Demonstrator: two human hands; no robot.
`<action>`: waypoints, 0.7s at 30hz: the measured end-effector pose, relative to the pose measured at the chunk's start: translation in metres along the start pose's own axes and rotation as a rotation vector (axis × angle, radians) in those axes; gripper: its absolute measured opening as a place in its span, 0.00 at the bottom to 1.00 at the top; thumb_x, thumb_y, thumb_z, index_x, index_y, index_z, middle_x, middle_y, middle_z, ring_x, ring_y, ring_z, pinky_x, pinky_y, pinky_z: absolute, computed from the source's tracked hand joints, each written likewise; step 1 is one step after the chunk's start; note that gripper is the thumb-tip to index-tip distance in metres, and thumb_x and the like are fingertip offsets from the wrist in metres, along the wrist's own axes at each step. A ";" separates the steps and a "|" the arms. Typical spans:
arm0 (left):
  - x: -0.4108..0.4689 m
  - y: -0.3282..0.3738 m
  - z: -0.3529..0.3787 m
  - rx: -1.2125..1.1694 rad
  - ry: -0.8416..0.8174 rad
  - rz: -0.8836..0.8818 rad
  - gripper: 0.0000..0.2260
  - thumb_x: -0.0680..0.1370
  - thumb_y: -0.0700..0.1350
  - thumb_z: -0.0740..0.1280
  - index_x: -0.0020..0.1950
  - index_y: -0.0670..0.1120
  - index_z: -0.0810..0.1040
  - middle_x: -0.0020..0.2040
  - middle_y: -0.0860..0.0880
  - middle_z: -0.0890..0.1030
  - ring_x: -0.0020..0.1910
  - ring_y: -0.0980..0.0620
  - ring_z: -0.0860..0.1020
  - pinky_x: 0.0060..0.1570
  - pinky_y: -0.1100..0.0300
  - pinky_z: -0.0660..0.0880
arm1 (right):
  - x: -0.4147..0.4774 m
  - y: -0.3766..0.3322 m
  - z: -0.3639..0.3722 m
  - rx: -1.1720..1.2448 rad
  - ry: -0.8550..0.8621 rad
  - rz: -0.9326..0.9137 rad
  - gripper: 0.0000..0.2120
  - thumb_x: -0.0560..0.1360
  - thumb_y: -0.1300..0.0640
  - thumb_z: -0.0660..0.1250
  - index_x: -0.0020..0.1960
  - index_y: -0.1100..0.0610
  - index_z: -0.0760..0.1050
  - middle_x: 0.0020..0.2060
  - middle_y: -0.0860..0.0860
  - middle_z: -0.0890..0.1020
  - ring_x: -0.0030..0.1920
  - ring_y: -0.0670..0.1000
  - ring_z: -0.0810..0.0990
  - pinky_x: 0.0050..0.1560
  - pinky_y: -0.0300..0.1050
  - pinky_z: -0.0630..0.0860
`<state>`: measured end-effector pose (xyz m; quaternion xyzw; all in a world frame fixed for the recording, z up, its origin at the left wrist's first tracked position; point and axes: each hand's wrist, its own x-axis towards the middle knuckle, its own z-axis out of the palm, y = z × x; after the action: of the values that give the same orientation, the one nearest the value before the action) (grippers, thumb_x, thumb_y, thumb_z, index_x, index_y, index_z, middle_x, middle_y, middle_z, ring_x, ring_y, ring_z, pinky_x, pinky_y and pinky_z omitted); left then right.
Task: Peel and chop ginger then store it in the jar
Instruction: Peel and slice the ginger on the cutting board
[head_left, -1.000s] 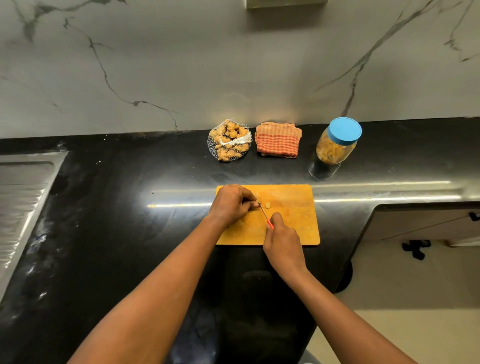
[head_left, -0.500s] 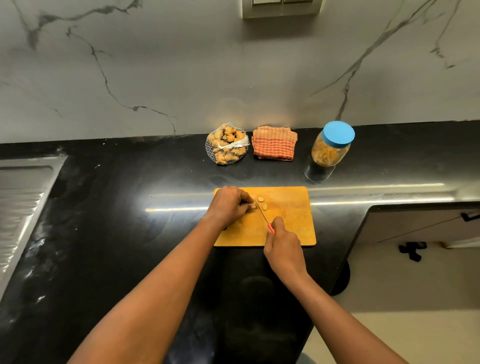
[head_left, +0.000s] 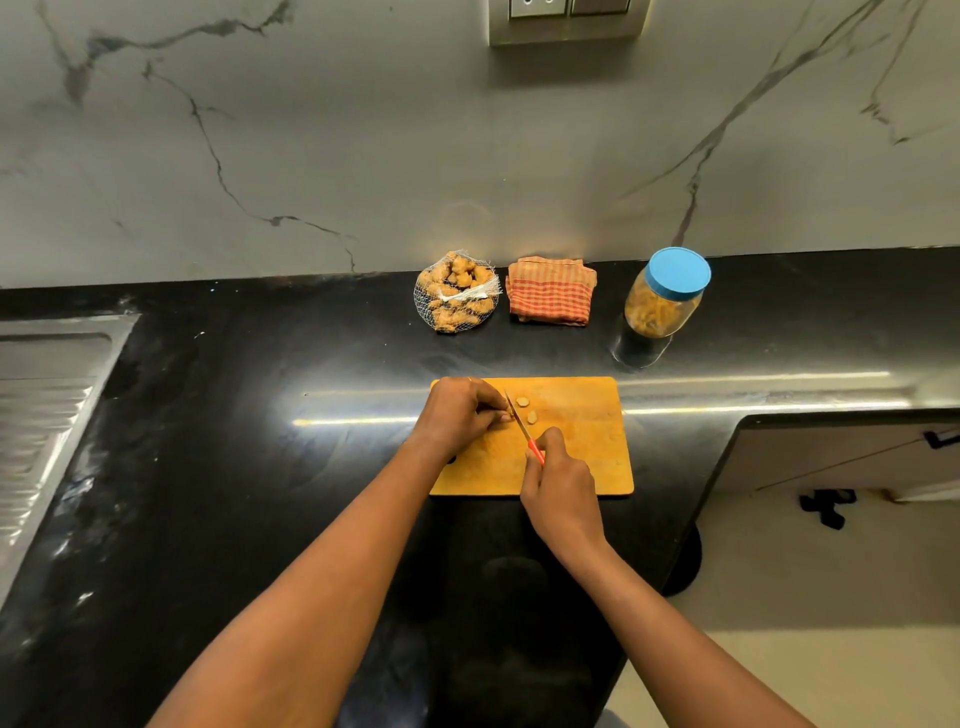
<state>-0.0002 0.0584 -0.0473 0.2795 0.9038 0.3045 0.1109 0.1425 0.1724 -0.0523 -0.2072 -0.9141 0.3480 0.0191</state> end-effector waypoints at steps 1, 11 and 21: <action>0.000 0.000 0.000 -0.008 0.005 0.003 0.07 0.71 0.43 0.77 0.48 0.46 0.87 0.47 0.51 0.86 0.45 0.56 0.82 0.48 0.62 0.77 | 0.000 0.001 0.000 -0.003 -0.006 -0.001 0.05 0.83 0.55 0.59 0.56 0.55 0.68 0.33 0.50 0.77 0.30 0.49 0.76 0.28 0.46 0.75; -0.003 0.001 0.002 -0.006 0.022 -0.004 0.05 0.71 0.43 0.77 0.46 0.47 0.87 0.45 0.52 0.86 0.43 0.57 0.81 0.42 0.75 0.69 | 0.006 0.004 0.003 -0.054 -0.012 -0.061 0.06 0.83 0.56 0.59 0.58 0.57 0.69 0.34 0.51 0.77 0.30 0.50 0.76 0.26 0.41 0.69; -0.004 0.002 0.002 -0.021 0.034 0.003 0.05 0.71 0.41 0.76 0.46 0.46 0.87 0.44 0.51 0.86 0.43 0.57 0.81 0.44 0.73 0.72 | 0.006 0.009 0.006 -0.066 -0.012 -0.090 0.06 0.83 0.55 0.58 0.57 0.57 0.70 0.32 0.50 0.75 0.28 0.49 0.74 0.25 0.40 0.68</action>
<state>0.0049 0.0586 -0.0472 0.2746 0.9019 0.3187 0.0980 0.1390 0.1771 -0.0627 -0.1644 -0.9335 0.3178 0.0223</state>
